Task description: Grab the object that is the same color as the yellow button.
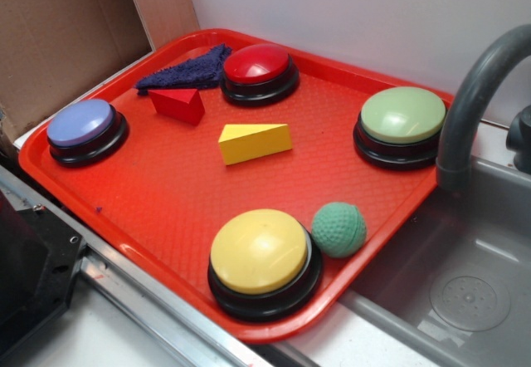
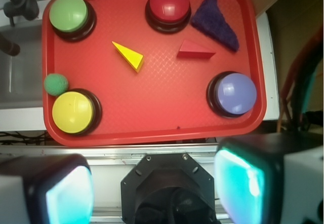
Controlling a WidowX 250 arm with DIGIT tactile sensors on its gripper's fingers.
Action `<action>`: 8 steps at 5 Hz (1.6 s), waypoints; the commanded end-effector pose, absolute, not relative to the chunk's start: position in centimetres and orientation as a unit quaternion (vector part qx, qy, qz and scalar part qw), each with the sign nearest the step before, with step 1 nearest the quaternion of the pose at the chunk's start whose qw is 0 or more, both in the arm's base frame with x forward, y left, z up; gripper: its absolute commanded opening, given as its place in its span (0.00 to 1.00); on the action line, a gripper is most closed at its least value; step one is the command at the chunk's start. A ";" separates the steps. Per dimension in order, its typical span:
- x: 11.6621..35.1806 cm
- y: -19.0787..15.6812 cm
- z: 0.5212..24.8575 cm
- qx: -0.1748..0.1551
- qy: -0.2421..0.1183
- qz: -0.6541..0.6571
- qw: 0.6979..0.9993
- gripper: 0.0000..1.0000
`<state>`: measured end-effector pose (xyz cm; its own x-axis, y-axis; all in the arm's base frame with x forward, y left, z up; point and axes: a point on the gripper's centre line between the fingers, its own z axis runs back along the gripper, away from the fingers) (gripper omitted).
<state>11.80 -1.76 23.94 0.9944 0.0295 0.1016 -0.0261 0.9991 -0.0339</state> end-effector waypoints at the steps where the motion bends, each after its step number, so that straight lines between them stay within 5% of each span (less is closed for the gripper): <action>1: 16.7 0.7 24.7 -0.014 -0.058 0.051 0.997 1.00; 3: 23.3 -3.3 22.8 -0.023 -0.028 -0.063 0.997 1.00; 8: 25.7 -5.5 8.7 -0.016 0.047 -0.332 0.942 1.00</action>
